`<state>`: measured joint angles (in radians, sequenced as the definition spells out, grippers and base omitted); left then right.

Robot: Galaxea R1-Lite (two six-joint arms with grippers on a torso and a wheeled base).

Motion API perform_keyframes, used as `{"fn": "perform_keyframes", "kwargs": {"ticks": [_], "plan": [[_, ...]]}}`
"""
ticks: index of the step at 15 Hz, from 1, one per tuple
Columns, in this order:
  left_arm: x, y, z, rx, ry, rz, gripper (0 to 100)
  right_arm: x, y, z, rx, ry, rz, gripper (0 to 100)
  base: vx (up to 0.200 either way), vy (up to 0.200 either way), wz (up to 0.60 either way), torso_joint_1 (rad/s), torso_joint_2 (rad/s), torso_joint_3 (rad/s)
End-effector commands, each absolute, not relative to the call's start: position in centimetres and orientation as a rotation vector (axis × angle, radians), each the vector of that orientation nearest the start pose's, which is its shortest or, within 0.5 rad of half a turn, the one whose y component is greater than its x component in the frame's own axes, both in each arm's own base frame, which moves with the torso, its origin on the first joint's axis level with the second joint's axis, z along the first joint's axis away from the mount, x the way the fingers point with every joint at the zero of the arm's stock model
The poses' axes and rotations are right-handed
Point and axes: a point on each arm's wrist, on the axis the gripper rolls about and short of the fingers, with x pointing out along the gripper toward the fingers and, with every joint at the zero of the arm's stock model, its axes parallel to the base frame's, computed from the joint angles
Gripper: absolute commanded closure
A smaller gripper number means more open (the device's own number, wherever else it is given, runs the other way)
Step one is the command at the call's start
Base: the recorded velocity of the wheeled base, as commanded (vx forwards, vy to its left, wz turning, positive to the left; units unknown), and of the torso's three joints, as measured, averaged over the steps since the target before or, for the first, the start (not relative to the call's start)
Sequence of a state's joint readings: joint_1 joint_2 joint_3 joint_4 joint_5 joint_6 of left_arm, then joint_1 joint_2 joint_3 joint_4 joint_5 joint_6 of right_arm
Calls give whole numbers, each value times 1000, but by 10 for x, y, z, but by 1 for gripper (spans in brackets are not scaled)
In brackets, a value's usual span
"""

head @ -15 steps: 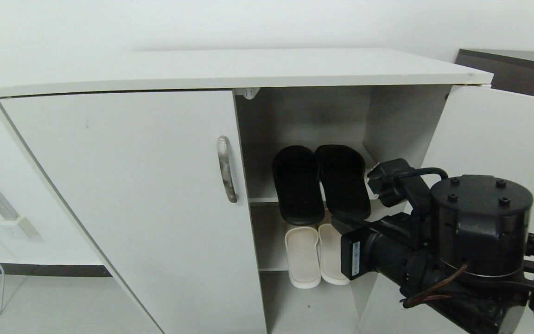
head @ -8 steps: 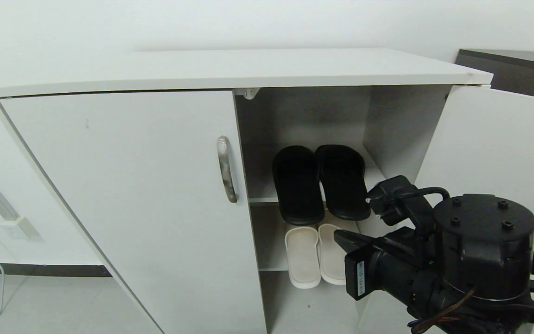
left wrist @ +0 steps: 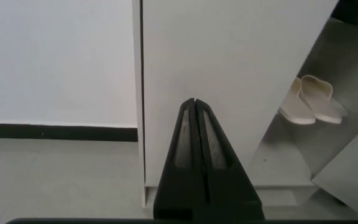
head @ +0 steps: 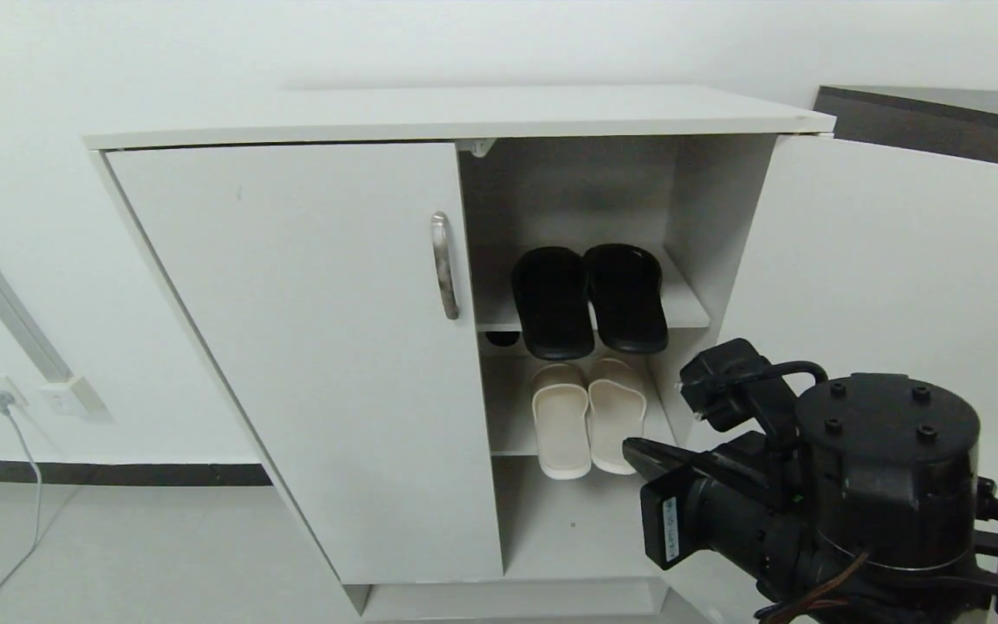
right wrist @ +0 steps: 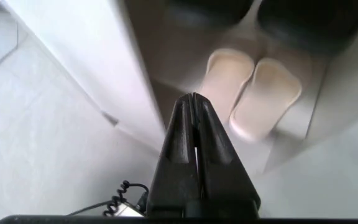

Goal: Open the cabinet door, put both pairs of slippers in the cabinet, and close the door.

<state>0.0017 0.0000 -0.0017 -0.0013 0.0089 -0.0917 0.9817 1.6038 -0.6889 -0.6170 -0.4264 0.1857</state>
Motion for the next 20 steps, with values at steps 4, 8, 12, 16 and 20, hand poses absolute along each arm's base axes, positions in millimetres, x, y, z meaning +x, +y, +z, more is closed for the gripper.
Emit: {"fn": "perform_keyframes", "kwargs": {"ticks": [4,8,12,16,20], "plan": [[-23,0,76,-92,-2,11,100,159,222,172,-44,292,527,100,-200,0,0,2,2,5],[-23,0,76,-92,-2,11,100,160,223,170,-48,296,526,100,-200,0,0,4,4,4],[-23,0,76,-92,-2,11,100,161,221,168,-51,303,519,100,-50,0,0,-1,2,3],[-23,0,76,-92,-2,11,100,166,216,161,-51,301,497,100,0,0,0,0,0,0],[-23,0,76,-92,-2,11,100,169,216,157,-58,312,489,100,0,0,0,0,0,0]]}}
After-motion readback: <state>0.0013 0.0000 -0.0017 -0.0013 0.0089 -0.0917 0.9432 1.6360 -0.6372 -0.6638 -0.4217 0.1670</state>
